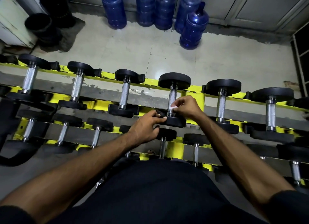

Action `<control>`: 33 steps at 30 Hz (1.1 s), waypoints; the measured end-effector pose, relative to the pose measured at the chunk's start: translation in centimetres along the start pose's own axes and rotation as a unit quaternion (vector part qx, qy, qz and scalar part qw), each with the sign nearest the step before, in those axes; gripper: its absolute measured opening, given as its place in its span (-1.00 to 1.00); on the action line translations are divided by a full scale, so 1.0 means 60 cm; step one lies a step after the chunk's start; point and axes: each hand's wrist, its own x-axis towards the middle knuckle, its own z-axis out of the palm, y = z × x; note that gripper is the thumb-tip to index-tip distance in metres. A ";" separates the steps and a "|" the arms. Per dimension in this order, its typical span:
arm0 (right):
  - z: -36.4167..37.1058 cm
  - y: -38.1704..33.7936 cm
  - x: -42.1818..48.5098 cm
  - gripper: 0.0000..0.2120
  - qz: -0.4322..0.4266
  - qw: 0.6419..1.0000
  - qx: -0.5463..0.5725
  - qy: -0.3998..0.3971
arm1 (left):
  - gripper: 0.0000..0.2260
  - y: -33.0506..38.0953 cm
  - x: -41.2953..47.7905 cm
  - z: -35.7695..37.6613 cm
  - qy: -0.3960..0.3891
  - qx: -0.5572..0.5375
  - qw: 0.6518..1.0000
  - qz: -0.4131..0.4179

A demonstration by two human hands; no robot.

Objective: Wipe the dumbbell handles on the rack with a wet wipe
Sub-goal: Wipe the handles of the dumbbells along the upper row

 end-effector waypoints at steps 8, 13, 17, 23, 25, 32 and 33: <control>-0.008 -0.015 0.011 -0.84 -0.124 0.960 -0.228 -0.105 | -0.57 -0.003 -0.001 0.005 0.000 0.009 1.000 0.002; 0.011 -0.016 0.031 -0.82 -0.203 0.945 -0.256 0.019 | -0.57 -0.005 0.001 0.005 -0.002 0.017 1.000 0.003; 0.024 -0.042 0.041 -0.84 -0.201 0.915 -0.343 -0.073 | -0.57 -0.007 -0.001 0.008 0.002 0.023 1.000 0.007; 0.021 -0.063 0.038 -0.85 -0.239 0.859 -0.438 -0.116 | -0.57 -0.009 0.001 0.006 -0.005 0.037 0.999 0.004; 0.028 -0.069 0.040 -0.85 -0.234 0.859 -0.449 -0.080 | -0.56 -0.008 0.001 0.005 -0.007 0.042 0.999 0.002; 0.046 -0.116 0.033 -0.89 -0.190 0.778 -0.542 -0.253 | -0.53 -0.008 -0.002 0.006 -0.016 0.040 0.999 0.014; 0.044 -0.118 0.037 -0.87 -0.196 0.775 -0.549 -0.241 | -0.52 -0.008 -0.003 0.006 -0.016 0.042 0.999 0.015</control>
